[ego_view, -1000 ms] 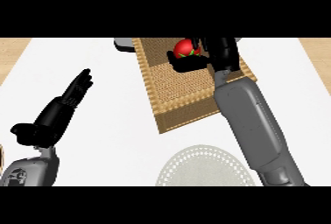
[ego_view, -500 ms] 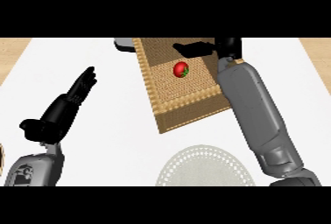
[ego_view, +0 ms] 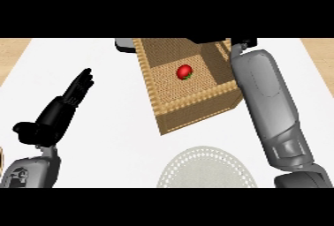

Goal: Pick the tomato from the placemat and place it in the basket

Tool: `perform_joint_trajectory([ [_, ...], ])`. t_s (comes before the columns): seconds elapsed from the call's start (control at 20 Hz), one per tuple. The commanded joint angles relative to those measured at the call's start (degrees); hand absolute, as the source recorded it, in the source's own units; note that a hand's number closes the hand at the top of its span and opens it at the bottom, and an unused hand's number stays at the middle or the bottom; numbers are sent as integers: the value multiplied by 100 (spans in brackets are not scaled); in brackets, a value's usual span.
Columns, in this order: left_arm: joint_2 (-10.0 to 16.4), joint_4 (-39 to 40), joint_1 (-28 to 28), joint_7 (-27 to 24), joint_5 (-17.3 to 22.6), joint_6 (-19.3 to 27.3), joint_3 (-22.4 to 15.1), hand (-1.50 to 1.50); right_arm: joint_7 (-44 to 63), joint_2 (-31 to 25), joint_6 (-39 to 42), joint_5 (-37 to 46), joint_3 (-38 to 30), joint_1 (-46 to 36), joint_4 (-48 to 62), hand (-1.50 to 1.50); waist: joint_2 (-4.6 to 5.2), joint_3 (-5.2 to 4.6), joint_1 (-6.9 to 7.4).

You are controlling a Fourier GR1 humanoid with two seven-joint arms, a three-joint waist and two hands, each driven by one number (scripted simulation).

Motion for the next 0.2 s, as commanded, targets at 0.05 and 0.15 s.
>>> perform_joint_trajectory([
  [0.05, 12, -21, -34, 109, -41, 28, -2, 0, 383, -337, 387, -768, -671, -62, 33, -150, -1, 3, -20],
  [0.15, -90, 50, 29, -8, -65, 88, -37, 0, 661, -373, 662, -854, -556, -150, -20, -150, -8, 0, -28],
])
